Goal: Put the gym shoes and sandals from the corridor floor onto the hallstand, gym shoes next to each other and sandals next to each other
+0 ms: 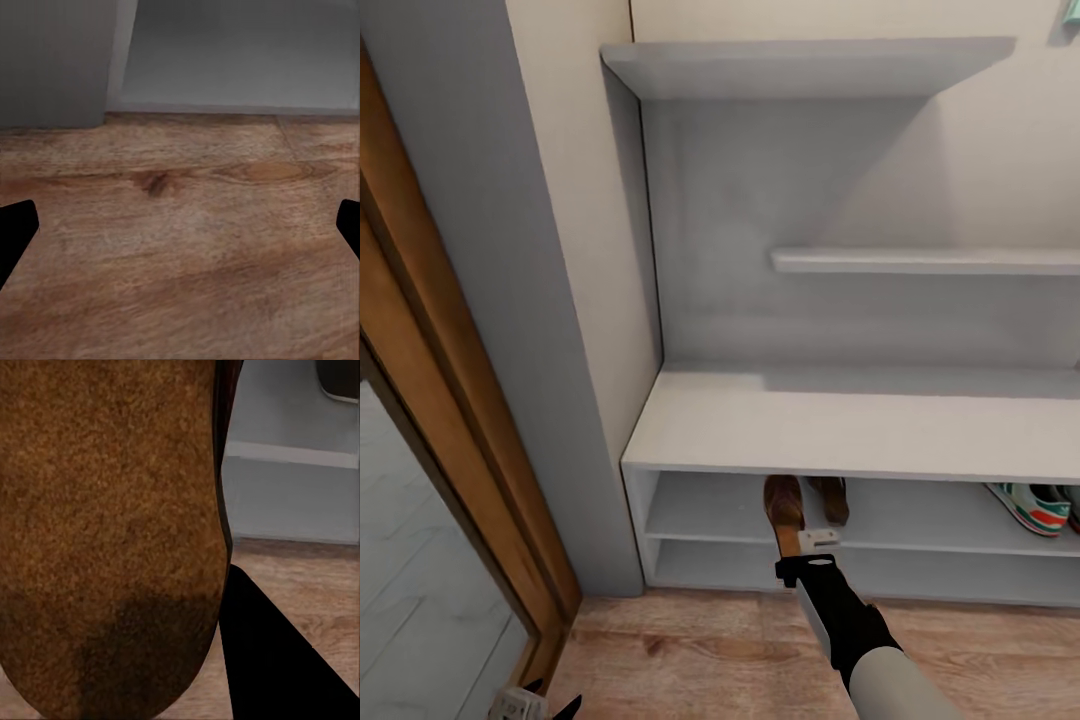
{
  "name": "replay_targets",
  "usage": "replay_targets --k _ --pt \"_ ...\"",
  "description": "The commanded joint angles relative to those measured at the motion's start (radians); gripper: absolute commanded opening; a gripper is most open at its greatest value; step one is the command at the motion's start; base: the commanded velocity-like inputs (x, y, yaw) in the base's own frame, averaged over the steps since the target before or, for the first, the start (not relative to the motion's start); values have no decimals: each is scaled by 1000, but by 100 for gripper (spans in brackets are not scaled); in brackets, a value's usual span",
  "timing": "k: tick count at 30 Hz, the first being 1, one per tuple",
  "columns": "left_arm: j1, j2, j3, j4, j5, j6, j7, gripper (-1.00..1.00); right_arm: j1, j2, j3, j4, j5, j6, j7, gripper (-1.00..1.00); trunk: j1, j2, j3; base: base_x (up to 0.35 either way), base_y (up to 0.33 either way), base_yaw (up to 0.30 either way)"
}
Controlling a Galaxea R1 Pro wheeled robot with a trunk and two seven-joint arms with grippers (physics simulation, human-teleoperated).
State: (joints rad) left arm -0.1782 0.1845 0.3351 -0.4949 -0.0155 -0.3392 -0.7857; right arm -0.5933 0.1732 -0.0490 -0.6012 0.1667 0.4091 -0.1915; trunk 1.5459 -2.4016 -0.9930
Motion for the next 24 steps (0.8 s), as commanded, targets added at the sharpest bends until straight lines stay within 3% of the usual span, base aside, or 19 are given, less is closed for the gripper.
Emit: replay_targets --k 1,24 --pt "-1 0 5 1 -2 -3 -6 100 0 1 -5 -2 8 5 3 -100 0 0 -1 329 0 0" --pt "-1 0 5 1 -2 -3 -5 100 0 1 -5 -2 9 6 1 -100 0 0 -1 72 -14 0"
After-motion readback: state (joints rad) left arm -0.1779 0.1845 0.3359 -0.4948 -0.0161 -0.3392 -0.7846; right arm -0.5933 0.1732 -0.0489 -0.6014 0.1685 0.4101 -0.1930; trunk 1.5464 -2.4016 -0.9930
